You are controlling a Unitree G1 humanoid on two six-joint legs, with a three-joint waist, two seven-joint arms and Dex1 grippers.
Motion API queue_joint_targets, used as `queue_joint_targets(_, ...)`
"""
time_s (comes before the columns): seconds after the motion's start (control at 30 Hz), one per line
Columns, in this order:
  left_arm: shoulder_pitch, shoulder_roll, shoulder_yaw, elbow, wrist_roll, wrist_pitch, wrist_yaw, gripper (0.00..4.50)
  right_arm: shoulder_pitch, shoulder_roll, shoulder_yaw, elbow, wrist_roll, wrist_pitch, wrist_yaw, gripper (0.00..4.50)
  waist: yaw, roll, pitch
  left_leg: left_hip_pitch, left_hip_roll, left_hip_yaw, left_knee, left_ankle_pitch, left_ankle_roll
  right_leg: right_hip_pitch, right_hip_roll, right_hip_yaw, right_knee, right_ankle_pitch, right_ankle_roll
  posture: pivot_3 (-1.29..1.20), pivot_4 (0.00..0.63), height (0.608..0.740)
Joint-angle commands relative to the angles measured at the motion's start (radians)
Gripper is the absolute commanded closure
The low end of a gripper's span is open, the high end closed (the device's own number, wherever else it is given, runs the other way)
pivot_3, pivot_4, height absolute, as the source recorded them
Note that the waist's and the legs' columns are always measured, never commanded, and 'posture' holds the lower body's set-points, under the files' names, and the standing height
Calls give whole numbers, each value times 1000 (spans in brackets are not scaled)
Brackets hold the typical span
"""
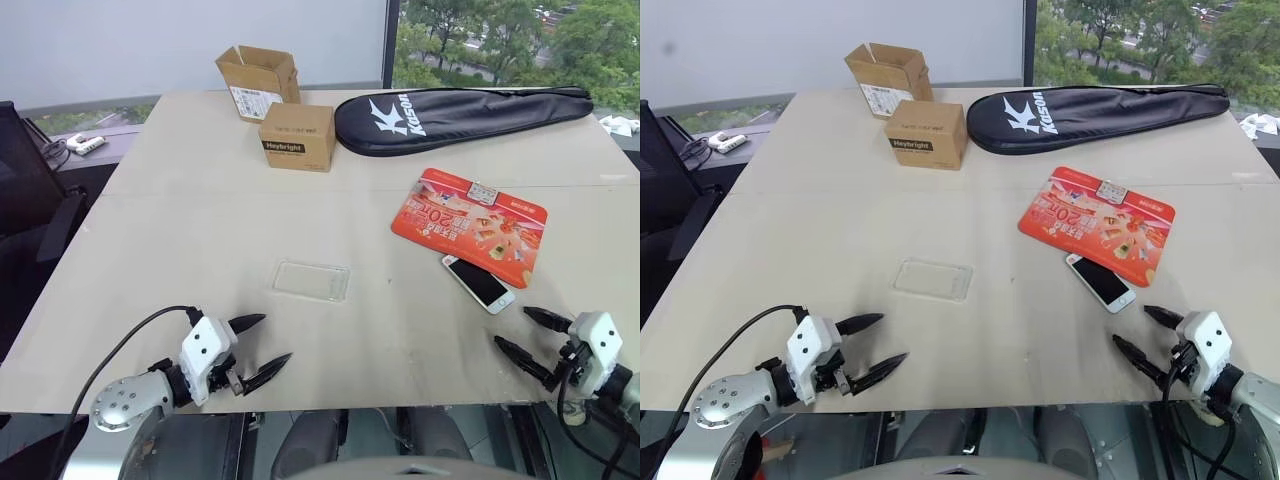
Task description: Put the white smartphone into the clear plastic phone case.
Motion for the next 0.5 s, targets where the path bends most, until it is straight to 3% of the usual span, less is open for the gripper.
queue_joint_targets(0.03,1,2,4,-5,-14,-8,-7,0,0,-6,-38,-7,6,-21,0,87,0,0,0,0,0,0,0,0,0,0,0,0,0,0,0,0,150,740)
queue_joint_targets(0.5,-3,4,16,-3,-42,-8,-17,0,-8,-10,-68,-9,28,-7,7,87,0,1,0,0,0,0,0,0,0,0,0,0,0,0,0,0,150,740)
